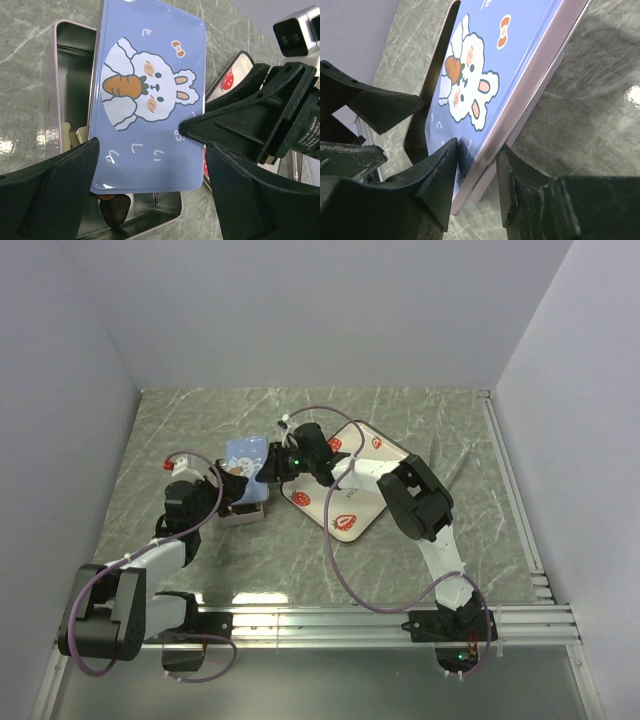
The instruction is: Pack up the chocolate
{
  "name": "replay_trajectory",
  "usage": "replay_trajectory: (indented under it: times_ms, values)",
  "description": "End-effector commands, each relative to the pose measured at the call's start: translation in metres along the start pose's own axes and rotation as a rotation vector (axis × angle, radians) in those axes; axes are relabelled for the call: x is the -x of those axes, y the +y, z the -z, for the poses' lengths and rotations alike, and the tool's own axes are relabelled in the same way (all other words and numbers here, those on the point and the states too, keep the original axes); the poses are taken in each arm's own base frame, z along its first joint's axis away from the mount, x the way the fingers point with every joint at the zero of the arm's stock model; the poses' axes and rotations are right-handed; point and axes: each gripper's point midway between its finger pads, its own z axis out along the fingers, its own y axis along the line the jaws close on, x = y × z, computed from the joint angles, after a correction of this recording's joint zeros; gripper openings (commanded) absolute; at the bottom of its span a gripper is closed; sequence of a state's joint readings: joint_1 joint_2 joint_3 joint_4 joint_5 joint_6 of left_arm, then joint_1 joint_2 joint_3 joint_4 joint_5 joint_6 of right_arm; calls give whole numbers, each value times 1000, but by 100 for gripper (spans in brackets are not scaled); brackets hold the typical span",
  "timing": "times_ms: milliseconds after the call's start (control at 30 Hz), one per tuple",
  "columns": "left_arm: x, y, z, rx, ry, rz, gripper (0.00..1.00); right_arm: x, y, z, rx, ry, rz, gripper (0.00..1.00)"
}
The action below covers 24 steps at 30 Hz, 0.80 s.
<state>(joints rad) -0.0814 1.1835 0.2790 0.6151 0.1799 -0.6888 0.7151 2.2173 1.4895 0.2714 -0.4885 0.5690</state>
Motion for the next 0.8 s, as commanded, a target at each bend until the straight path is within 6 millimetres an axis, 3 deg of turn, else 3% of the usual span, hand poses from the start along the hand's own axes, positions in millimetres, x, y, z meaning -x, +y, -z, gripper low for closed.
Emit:
replay_trajectory:
  times_ms: [0,767]
  values:
    - [23,-14,-4,-25,-65,-46,93,-29,-39,-9,-129,79,16,42]
    - [33,-19,4,-19,-120,-68,93,-33,-43,-10,-231,148,99,42]
